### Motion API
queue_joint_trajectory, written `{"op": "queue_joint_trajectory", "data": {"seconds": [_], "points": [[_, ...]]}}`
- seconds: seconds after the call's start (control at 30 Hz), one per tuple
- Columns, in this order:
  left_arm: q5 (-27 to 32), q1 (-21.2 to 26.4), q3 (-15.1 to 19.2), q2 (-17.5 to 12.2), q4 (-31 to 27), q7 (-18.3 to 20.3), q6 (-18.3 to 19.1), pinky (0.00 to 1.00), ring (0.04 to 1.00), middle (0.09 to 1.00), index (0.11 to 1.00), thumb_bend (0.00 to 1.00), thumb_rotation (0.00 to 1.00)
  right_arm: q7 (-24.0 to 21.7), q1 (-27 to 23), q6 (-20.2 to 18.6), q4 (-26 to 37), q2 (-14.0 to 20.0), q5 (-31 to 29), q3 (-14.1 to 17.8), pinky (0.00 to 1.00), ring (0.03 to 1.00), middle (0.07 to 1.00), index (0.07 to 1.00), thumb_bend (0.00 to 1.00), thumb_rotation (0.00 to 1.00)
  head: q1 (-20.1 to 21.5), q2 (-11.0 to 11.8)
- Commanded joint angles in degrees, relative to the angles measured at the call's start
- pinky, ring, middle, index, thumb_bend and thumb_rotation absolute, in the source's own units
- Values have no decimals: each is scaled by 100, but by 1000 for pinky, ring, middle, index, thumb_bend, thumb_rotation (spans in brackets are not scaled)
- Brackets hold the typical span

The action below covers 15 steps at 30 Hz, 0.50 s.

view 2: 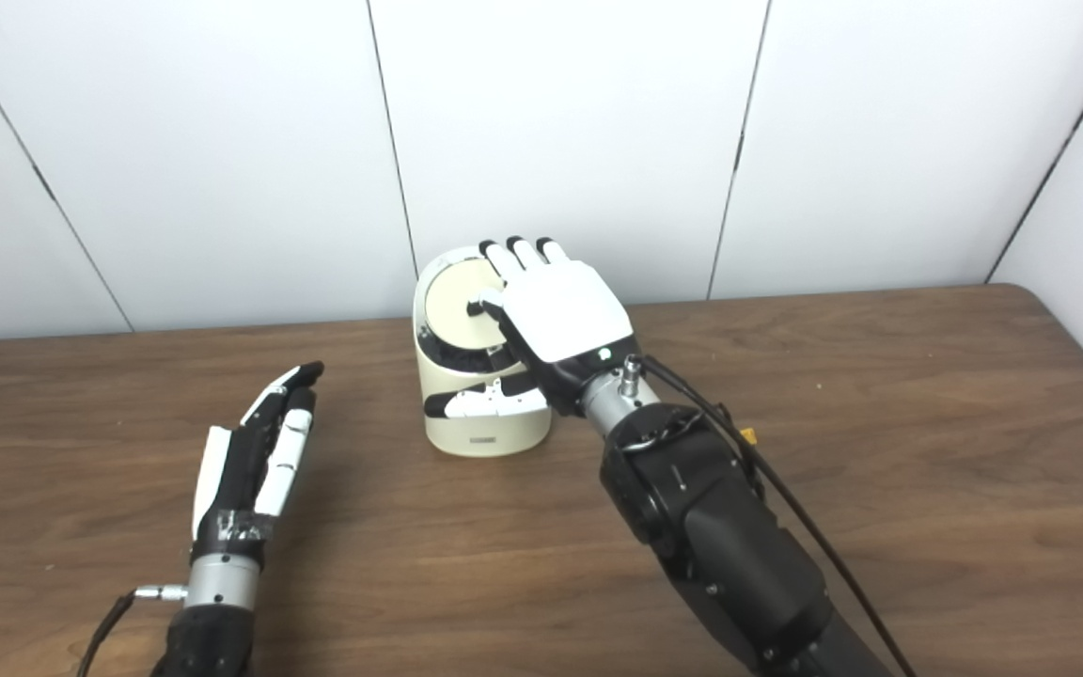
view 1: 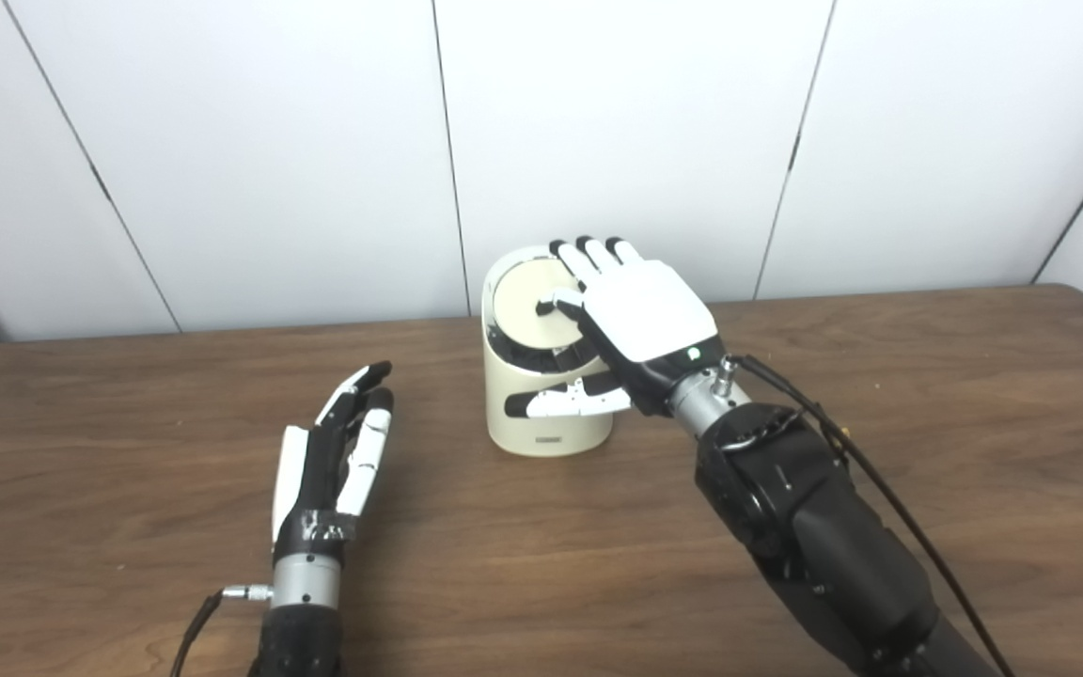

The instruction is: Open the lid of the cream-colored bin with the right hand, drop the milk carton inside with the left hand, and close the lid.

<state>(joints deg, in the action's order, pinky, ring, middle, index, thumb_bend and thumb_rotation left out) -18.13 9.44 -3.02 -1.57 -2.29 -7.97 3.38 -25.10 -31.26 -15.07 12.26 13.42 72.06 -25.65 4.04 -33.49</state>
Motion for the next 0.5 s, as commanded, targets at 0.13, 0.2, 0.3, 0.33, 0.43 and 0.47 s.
{"op": "queue_joint_trajectory", "data": {"seconds": [0.13, 0.2, 0.3, 0.33, 0.43, 0.47], "points": [[-56, 217, 14, 57, -159, -88, -90, 812, 867, 891, 889, 511, 1000, -405, 123, 35, -133, 72, -142, 61, 1000, 1000, 1000, 762, 635, 1000, -11, 7], [-60, 213, 19, 63, -162, -90, -91, 812, 864, 890, 888, 505, 1000, -343, 135, 46, -120, 63, -172, 90, 1000, 1000, 999, 771, 631, 1000, -11, 7], [-96, 198, 13, 77, -173, -109, -92, 804, 862, 890, 886, 499, 1000, -3, 190, 76, -38, -1, -402, 267, 1000, 1000, 997, 814, 615, 974, -29, 24], [-103, 195, 16, 80, -170, -120, -102, 814, 867, 889, 886, 498, 1000, 161, 211, 80, 17, -40, -505, 362, 1000, 1000, 999, 837, 606, 958, -29, 26], [-97, 188, 22, 84, -172, -125, -105, 830, 871, 886, 886, 500, 1000, 485, 256, 87, 109, -140, -725, 570, 1000, 1000, 1000, 948, 587, 970, -57, 25], [-106, 184, 22, 84, -186, -122, -79, 828, 871, 888, 888, 501, 1000, 610, 275, 96, 126, -179, -795, 642, 1000, 1000, 1000, 974, 584, 954, -57, 25]]}}
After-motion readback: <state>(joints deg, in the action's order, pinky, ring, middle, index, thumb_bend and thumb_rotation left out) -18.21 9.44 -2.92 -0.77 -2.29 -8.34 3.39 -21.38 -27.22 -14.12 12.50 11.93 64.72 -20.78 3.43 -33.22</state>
